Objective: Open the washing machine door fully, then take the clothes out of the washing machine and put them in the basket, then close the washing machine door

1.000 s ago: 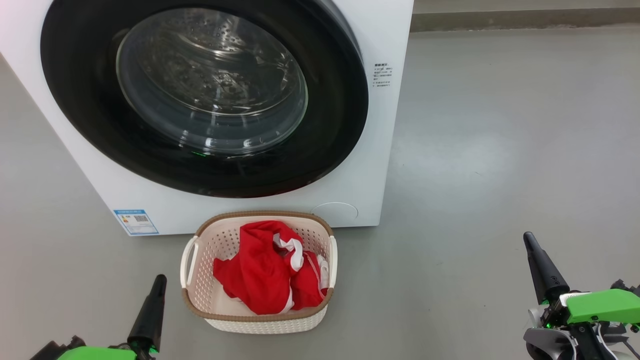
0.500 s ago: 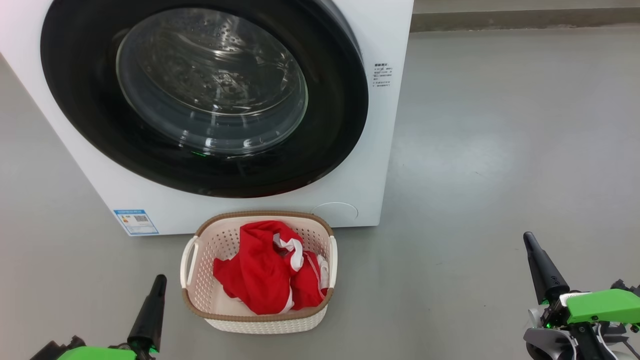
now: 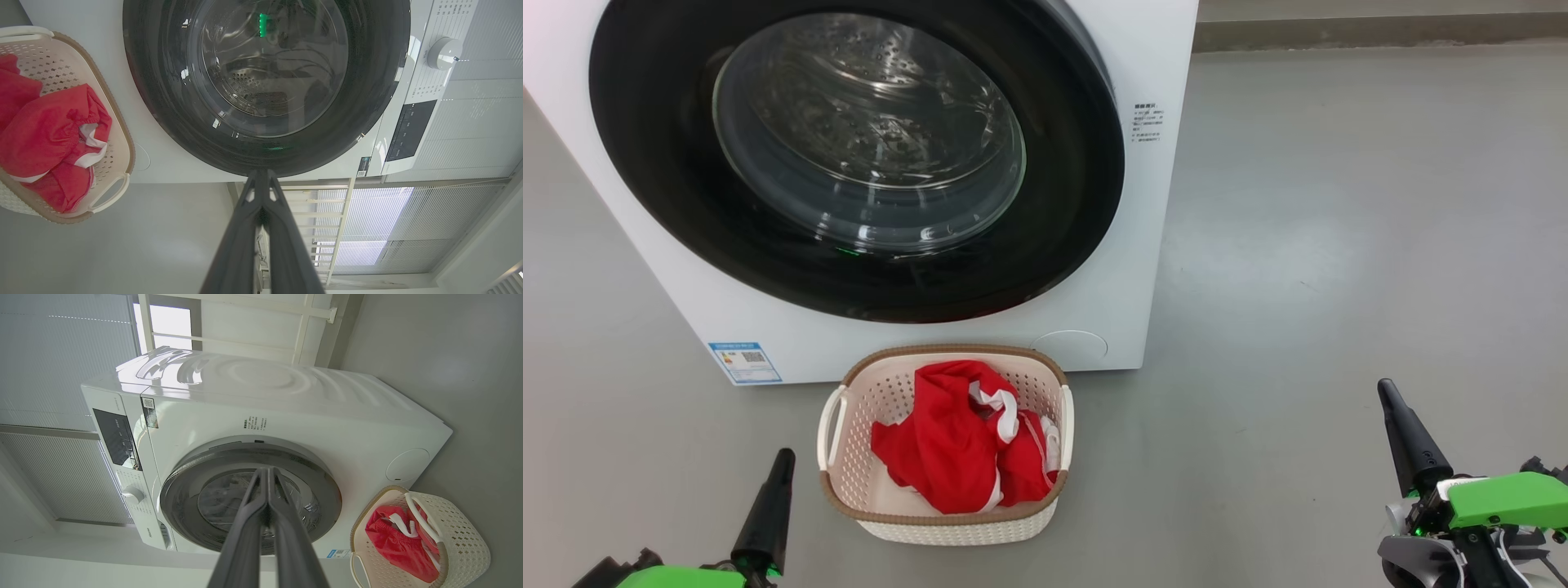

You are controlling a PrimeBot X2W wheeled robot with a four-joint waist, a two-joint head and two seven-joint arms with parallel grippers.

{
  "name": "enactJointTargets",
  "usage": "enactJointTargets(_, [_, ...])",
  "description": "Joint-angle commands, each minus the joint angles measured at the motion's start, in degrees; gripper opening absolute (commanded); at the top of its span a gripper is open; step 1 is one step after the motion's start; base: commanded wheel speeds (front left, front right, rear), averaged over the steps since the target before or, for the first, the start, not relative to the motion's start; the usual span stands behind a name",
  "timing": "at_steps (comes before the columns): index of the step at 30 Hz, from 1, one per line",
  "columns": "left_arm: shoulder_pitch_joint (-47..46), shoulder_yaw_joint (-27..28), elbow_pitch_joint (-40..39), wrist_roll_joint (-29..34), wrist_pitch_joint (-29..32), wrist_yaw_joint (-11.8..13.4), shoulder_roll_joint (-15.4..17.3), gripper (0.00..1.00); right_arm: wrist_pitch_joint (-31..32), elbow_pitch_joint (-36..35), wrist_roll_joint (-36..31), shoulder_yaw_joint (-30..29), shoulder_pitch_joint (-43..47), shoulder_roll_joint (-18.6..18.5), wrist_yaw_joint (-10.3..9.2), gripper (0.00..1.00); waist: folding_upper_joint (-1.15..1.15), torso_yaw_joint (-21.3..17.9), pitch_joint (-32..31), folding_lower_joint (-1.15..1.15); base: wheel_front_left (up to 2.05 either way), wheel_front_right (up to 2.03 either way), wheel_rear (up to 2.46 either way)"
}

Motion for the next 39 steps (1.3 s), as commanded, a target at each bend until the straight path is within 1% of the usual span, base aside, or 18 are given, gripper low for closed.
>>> enactJointTargets(1, [-2.5, 2.0, -1.1, -0.4, 0.2, -0.4, 0.8, 0.0, 0.4, -1.5, 0.1, 0.8, -2.5, -1.0, 0.03, 0.0, 0.0, 0.0, 0.0, 0.0, 0.0, 0.0, 0.0])
enactJointTargets(39, [-2.5, 2.0, -1.1, -0.4, 0.2, -0.4, 0.8, 0.0, 0.4, -1.5, 0.1, 0.8, -2.5, -1.0, 0.03, 0.0, 0.0, 0.0, 0.0, 0.0, 0.0, 0.0, 0.0])
